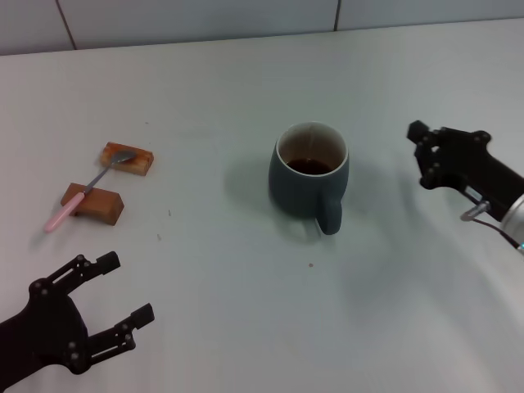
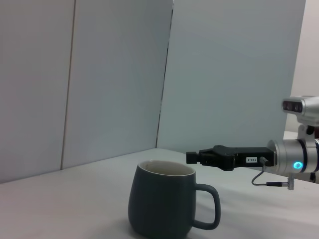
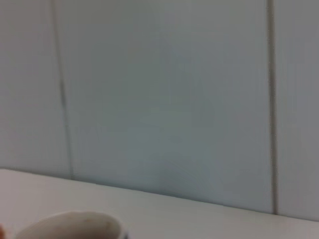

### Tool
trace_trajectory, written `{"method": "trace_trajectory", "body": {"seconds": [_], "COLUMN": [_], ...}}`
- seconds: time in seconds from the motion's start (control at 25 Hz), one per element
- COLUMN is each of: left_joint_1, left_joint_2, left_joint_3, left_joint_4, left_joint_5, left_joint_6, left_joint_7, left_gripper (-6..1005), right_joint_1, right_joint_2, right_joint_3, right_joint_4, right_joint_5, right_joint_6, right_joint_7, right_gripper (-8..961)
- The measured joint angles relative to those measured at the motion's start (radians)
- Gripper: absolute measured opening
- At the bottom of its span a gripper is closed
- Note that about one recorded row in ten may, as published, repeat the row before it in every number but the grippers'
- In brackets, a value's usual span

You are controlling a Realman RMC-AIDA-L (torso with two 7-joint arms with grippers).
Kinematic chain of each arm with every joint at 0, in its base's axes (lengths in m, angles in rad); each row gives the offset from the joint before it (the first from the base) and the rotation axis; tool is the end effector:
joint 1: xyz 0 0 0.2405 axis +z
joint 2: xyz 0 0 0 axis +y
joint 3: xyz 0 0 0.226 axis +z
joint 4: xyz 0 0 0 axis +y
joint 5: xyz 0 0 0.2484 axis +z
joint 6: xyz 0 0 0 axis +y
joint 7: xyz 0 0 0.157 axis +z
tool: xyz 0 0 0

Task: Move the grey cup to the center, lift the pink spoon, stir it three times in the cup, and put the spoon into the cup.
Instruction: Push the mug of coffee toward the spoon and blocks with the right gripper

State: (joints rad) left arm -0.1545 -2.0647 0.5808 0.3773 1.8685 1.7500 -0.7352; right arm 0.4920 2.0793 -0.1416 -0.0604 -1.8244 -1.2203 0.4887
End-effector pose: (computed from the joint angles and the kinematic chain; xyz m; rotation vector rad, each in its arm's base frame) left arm -0.3445 0.2003 -0.0143 -2.4690 -0.4627 -0.9101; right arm 0.3259 0.3320 -0.0513 -2.0727 0.5264 0.6966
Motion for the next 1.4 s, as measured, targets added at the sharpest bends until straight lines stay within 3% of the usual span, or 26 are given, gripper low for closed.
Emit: {"method": "trace_trajectory", "body": {"seconds": [0.12, 0.32, 1.4], "left_joint_1": [-0.002, -0.003, 0.000], "left_joint_2": [0.000, 0.001, 0.002], "left_joint_3": [-0.003, -0.005, -0.005], "left_joint_4": [0.000, 0.000, 0.002], "left_joint_5": [0.000, -0.001, -0.002], "left_joint_6": [0.000, 0.000, 0.005], "left_joint_7": [0.000, 0.001, -0.003], "left_gripper": [862, 862, 862], "right_joint_1": [0.026, 0.048, 0.219], "right_joint_2": [0.001, 0.001, 0.008], "right_joint_3": [-0.046, -0.082, -0.149], "right_joint_4": [0.012, 0.024, 0.136], "right_joint_5": [-0.002, -0.003, -0.032], "right_joint_6": [0.008, 0.014, 0.166], "right_joint_7": [-0.001, -0.001, -0.002], "right_gripper": [46, -1, 25]}}
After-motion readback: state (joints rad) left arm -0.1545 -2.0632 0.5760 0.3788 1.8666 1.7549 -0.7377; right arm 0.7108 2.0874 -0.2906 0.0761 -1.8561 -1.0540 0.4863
